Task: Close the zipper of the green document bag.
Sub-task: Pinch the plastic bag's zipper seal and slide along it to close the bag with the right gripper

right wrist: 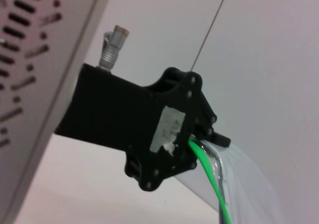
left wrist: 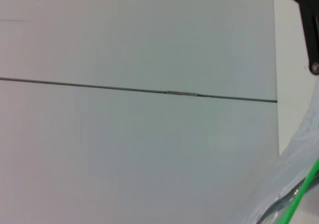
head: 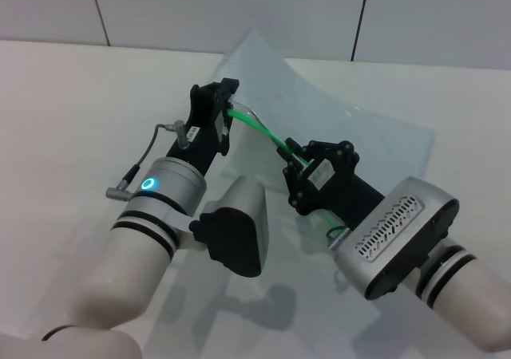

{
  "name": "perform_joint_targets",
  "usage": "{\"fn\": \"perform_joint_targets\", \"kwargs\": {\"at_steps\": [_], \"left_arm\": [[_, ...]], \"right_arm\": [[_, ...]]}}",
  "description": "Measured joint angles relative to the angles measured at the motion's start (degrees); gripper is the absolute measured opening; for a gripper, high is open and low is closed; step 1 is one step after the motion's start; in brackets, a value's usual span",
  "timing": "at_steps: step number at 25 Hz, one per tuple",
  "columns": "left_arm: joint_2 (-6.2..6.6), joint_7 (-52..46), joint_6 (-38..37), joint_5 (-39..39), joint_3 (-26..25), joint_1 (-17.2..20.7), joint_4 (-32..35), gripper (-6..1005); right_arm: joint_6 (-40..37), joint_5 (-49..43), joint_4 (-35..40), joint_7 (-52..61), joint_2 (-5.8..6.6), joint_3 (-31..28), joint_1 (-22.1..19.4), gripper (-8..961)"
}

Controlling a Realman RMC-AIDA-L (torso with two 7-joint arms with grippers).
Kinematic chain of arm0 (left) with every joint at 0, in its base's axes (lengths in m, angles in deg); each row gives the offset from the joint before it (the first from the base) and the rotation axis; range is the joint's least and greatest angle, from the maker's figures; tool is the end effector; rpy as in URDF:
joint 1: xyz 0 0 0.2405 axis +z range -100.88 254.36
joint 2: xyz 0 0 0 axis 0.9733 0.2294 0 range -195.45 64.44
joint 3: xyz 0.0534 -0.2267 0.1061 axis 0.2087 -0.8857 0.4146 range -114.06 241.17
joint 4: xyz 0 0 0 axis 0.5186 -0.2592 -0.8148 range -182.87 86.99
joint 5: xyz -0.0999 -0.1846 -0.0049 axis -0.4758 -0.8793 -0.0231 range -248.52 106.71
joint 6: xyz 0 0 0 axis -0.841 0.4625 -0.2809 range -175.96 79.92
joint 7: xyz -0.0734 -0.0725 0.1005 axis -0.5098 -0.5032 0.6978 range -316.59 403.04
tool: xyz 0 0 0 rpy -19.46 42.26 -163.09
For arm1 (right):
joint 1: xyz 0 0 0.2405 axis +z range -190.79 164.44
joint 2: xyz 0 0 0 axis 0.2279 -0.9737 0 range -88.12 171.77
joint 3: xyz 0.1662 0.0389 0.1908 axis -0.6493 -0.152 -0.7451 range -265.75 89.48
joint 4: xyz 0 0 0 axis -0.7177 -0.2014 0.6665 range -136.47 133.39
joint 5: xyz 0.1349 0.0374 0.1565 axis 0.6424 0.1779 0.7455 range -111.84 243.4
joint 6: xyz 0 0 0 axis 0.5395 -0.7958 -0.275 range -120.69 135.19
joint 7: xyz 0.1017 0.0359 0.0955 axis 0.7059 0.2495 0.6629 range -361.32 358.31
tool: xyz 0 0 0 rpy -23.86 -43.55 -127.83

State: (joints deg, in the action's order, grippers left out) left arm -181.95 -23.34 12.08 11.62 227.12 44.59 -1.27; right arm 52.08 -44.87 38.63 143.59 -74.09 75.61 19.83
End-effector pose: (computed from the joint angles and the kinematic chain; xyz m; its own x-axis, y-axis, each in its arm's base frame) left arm -0.2003 0.3308 -0.0999 0.7626 -0.2683 -0.5886 -0.6237 -0.0638 -0.7791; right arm 0.2003 0.3152 -0.1390 0.9348 0.1509 -0.3216 -0.1619 -0.6248 -0.7638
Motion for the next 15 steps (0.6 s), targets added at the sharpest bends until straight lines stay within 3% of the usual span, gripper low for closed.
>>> {"fn": "perform_joint_targets", "kwargs": {"at_steps": [15], "left_arm": [[0.0,-0.63,0.02,-0.18,-0.18,0.29,0.0,130]], "right_arm": [[-0.01,0.0,-1.63,0.98,0.0,-0.18,-0.98,80]]}}
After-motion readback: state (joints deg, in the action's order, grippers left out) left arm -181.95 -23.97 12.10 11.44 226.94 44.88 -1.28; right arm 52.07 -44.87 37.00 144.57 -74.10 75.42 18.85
